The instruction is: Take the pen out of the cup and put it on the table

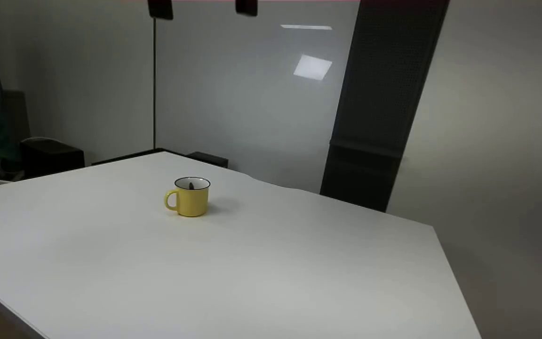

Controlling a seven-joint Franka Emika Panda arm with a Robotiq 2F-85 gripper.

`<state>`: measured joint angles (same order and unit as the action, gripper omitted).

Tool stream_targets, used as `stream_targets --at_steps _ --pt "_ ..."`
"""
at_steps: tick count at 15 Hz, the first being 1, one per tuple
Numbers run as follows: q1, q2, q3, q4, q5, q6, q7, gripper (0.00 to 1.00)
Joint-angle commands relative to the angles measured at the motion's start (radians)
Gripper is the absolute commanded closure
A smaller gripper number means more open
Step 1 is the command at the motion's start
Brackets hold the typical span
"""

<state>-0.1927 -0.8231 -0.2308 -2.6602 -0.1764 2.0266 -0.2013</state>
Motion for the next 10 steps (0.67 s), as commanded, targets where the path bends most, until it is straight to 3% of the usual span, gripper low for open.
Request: stream_targets --at_steps 1,6,10 --pt "0.000 0.000 0.001 0.002 0.001 -0.003 0.000 0.00" --pt "0.000 0.000 0.001 0.002 0.001 -0.003 0.000 0.00" --pt "0.033 0.095 0.005 0.010 -0.004 0.128 -0.018 0.00"
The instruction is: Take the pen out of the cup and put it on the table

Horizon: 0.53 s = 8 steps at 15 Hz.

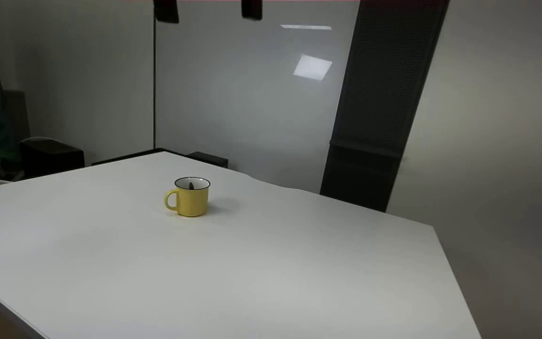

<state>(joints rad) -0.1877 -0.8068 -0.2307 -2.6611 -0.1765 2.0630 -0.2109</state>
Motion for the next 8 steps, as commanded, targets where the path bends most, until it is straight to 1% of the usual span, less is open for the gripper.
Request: stream_targets --at_steps 1,3,5,8 --pt "0.042 0.112 0.005 0.012 0.004 0.134 -0.016 0.00" --pt "0.087 0.203 0.015 0.019 0.026 0.228 -0.029 0.00" --pt "0.148 0.291 0.019 0.029 0.070 0.308 -0.067 0.00" --pt "0.232 0.419 0.045 0.052 0.140 0.399 -0.114 0.00"
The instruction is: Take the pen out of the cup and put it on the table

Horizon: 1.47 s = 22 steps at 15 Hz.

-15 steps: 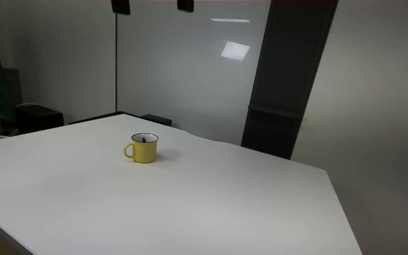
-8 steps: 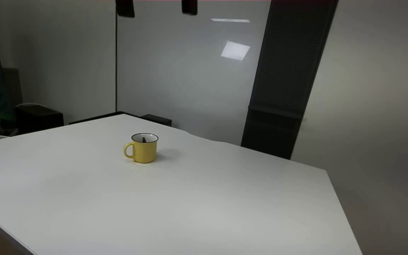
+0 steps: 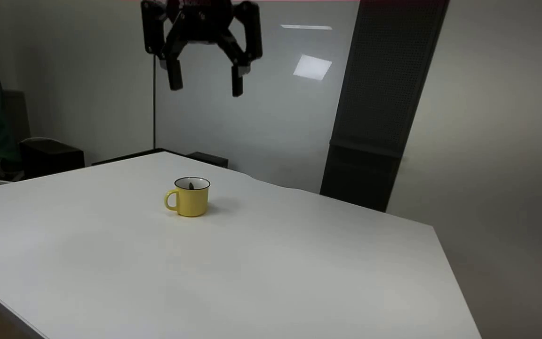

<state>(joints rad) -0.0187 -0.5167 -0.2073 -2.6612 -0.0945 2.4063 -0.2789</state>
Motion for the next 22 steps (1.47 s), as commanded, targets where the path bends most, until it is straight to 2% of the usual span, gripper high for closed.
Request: stream_targets --at_steps 1,3,4,5,8,12,17,22 --pt "0.082 0.166 0.034 0.061 0.075 0.079 -0.056 0.00" --pt "0.106 0.241 0.069 0.086 0.091 0.123 -0.049 0.00" --pt "0.095 0.275 0.096 0.101 0.070 0.153 -0.012 0.00" --pt "0.082 0.198 0.084 0.042 0.077 0.130 -0.039 0.00" --pt "0.083 0.268 0.113 0.077 0.074 0.158 -0.033 0.00" --pt "0.089 0.306 0.103 0.100 0.107 0.173 -0.050 0.00" --pt "0.108 0.491 0.113 0.215 0.179 0.173 -0.169 0.00" --pt "0.075 0.720 0.182 0.384 0.094 0.205 -0.195 0.00"
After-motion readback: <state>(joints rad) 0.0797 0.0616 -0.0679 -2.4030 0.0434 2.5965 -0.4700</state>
